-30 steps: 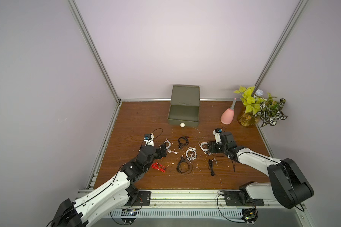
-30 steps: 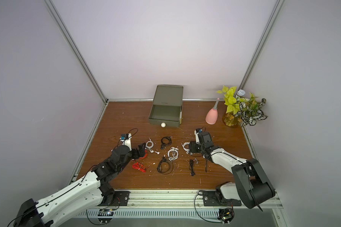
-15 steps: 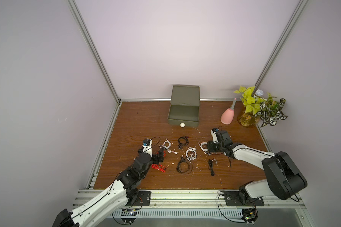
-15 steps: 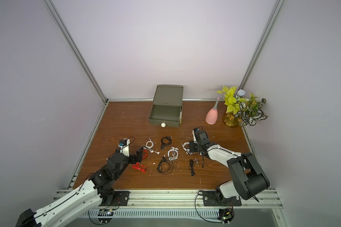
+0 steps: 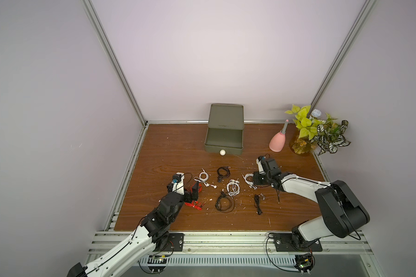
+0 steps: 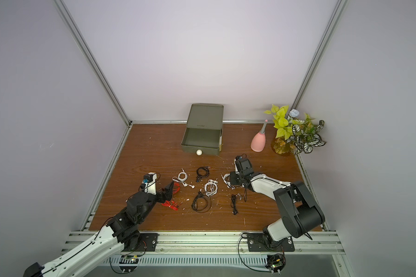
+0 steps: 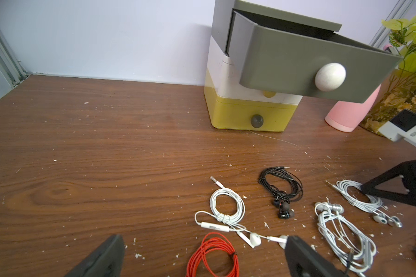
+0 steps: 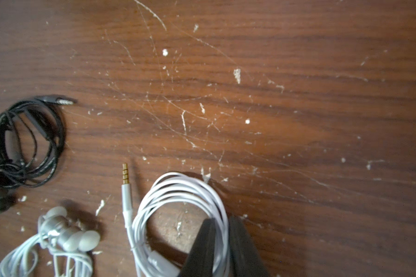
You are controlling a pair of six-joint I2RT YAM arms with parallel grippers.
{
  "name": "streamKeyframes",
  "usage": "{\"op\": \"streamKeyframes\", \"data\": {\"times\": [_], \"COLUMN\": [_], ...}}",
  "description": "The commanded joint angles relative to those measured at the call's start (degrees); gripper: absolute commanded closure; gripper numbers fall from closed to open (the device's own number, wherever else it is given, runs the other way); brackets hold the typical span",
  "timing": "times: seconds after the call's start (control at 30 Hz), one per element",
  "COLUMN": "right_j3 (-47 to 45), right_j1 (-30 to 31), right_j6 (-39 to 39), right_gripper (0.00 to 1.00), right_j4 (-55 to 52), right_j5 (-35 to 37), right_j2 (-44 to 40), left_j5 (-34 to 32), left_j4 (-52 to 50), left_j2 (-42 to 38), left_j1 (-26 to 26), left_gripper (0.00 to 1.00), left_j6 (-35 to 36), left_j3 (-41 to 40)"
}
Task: Place the wired earphones into the drawer by color
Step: Pick up the wired earphones from the center of the board, then place the wired earphones in the drawer.
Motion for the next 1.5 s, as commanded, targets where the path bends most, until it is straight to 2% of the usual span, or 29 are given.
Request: {"op": "streamKeyframes", "data": {"times": [0.0,0.17,0.5,0.73,1.03,1.23,1.47], "right_j3": [0.31,0.14,0.13,2.48,6.71,11.62,17.37], "right_j1": [0.6,0.62,0.59,0.58,0.65,0.69,0.7], "right_j6": [0.75,0.8,0.5,-0.87,-3.2,-4.6,-5.49], "right_gripper": [0.89,1.0,1.0,1.0,1.0,1.0,1.0], "right_j4": [-2.05,-2.14,-2.54,-6.85,-8.04,-6.71,-1.38], "right_j5": [0.27,0.49,1.11,3.26,2.61,1.78,-0.43], "right_j2": [0.18,-1.27,-7.45,-16.67,-28.61,-31.52,-29.59], "left_j5": [0.45,0.29,0.05,0.09,-0.03,0.02,0.1], "left_j4": [1.42,1.59,1.91,1.73,1.37,1.37,1.38], "left_j2": [-0.81,-0.99,-0.97,-1.76,-3.41,-3.63,-3.63], "left_j1": [-0.38,-0.38,-0.36,-0.39,-0.36,-0.34,-0.4], "left_gripper": [0.0,0.0,0.0,0.0,0.01,0.0,0.0], "left_j6": [1.03,1.05,1.09,1.19,1.13,1.17,1.13], "left_j3": [-0.5,-0.67,-0.84,-1.03,-1.37,-1.41,-1.41]}}
